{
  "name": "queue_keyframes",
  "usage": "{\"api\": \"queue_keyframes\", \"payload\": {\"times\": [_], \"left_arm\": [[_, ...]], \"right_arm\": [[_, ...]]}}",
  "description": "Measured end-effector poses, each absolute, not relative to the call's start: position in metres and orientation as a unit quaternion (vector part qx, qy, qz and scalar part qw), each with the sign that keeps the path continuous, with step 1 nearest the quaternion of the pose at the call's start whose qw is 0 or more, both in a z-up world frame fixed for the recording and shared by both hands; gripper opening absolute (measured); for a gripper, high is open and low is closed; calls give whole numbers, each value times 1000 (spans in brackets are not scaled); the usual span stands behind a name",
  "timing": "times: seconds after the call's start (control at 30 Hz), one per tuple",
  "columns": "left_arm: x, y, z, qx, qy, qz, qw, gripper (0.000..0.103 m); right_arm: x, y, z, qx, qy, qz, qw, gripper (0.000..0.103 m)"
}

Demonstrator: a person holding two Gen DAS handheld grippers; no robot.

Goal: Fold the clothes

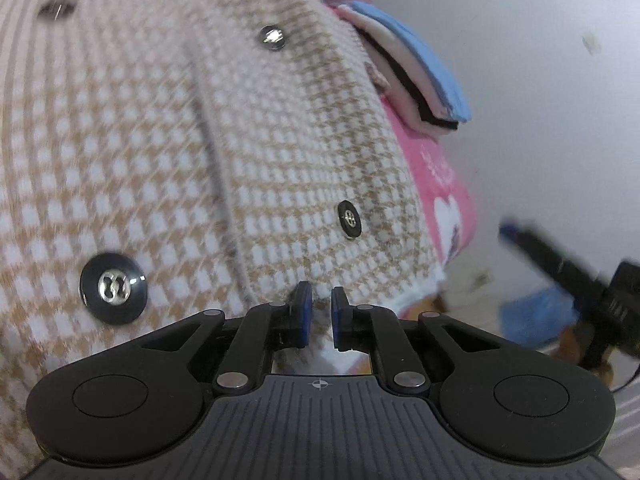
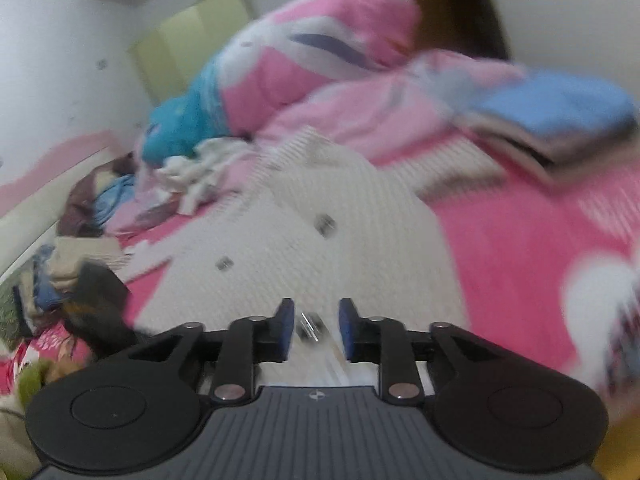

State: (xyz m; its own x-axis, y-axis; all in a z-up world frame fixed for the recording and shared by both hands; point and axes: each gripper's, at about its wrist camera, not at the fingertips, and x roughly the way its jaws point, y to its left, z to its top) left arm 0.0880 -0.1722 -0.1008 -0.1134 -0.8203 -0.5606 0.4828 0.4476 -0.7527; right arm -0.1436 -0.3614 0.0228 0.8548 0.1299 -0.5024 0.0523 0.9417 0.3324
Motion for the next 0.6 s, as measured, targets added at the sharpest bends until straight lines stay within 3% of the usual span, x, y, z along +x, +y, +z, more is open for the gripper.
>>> {"api": "queue_keyframes", "payload": {"times": [0.1, 0.33, 0.5, 0.6], "left_arm": [[92, -170, -107, -169, 562, -504, 634, 10], [92, -171, -110, -171, 564, -509, 627, 10], [93, -168, -113, -183, 567, -508, 622, 10], [94, -168, -115, -187, 568, -510, 618, 10]], "right_arm": [[-66, -335, 33, 122, 291, 69, 947, 36], [103, -266, -9, -18, 386, 92, 918, 36], [148, -259, -50, -64, 439, 76, 893, 34], [150, -278, -58, -10, 444, 71, 893, 30]]}}
